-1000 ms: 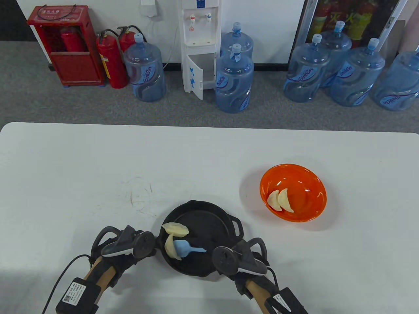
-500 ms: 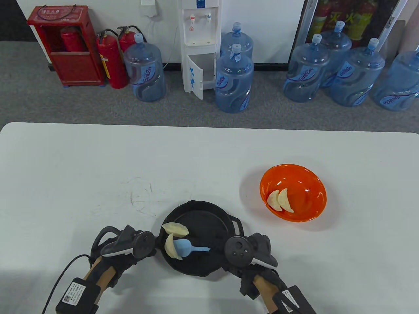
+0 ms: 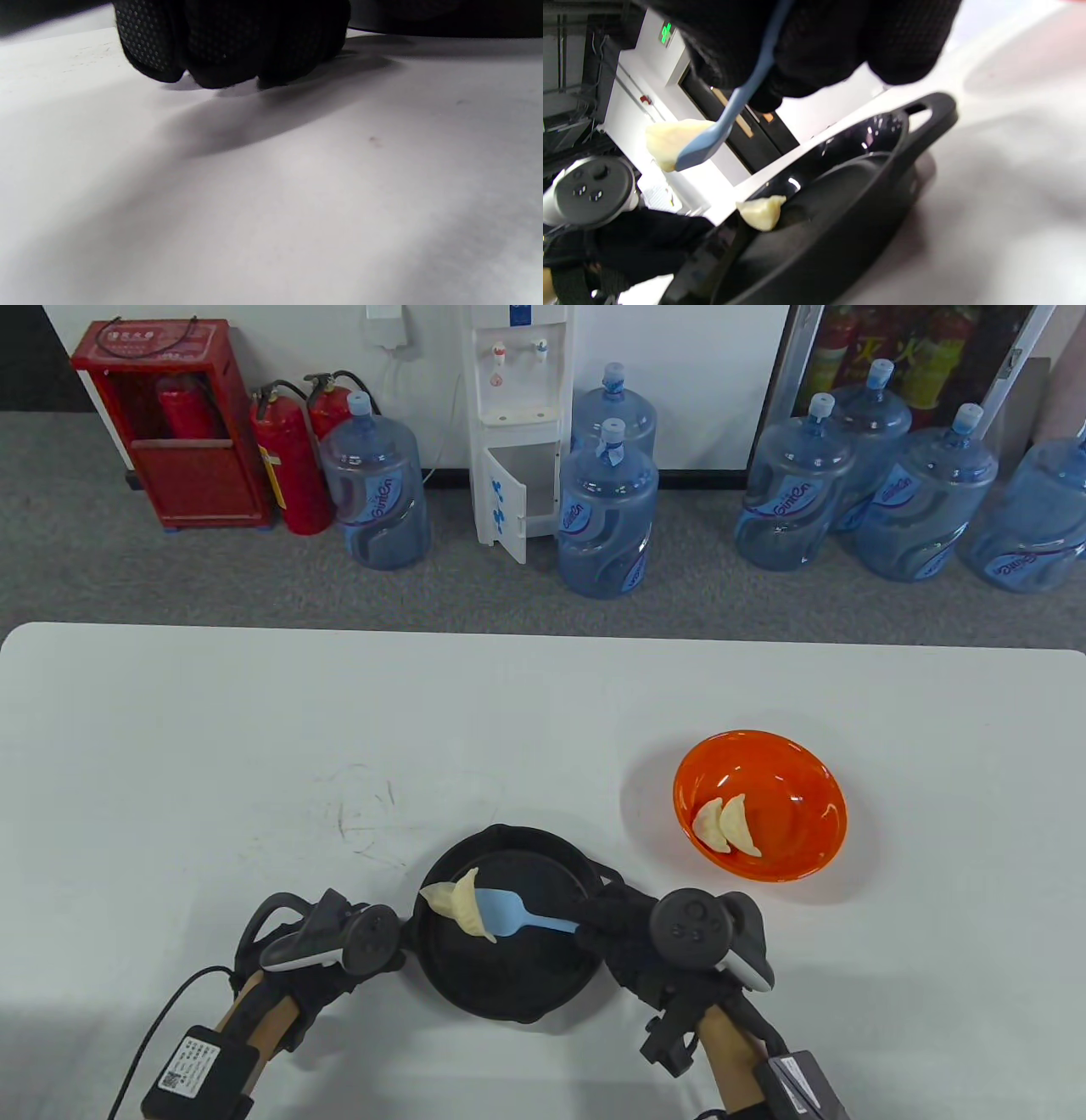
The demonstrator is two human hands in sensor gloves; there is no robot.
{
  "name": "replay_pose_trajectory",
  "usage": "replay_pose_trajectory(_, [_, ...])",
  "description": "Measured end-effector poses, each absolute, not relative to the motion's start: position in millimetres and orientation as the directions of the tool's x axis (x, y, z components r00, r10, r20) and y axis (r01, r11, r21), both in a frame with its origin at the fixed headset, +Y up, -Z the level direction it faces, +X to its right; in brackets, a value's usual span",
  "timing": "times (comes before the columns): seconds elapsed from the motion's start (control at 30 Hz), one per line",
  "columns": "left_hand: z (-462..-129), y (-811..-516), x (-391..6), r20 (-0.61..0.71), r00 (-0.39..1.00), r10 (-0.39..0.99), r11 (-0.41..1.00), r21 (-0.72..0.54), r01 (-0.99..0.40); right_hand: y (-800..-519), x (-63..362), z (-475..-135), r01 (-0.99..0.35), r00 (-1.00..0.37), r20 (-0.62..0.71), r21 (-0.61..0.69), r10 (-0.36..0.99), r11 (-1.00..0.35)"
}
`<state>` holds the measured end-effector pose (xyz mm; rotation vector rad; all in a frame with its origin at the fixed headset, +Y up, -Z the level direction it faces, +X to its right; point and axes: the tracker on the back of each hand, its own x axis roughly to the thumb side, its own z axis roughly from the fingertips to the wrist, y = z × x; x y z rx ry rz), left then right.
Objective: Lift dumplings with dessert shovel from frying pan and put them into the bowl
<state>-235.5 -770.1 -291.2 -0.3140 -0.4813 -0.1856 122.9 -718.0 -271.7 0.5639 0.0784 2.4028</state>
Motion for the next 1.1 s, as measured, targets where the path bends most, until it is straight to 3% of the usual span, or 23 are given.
replay_pose_trajectory(0.4, [-291,-770,-236,0.482,0.87,-0.1,0.934,-0.256,0.25,-702,177,-270,-0.67,-0.71,0.251,0.049,0.658,-0.741])
replay_pose_trajectory(1.1, [-291,-770,-236,0.483,0.87,-0.098,0.934,-0.258,0.248,-694,280,-256,-0.614,-0.775,-0.022,-0.204,0.631,-0.762])
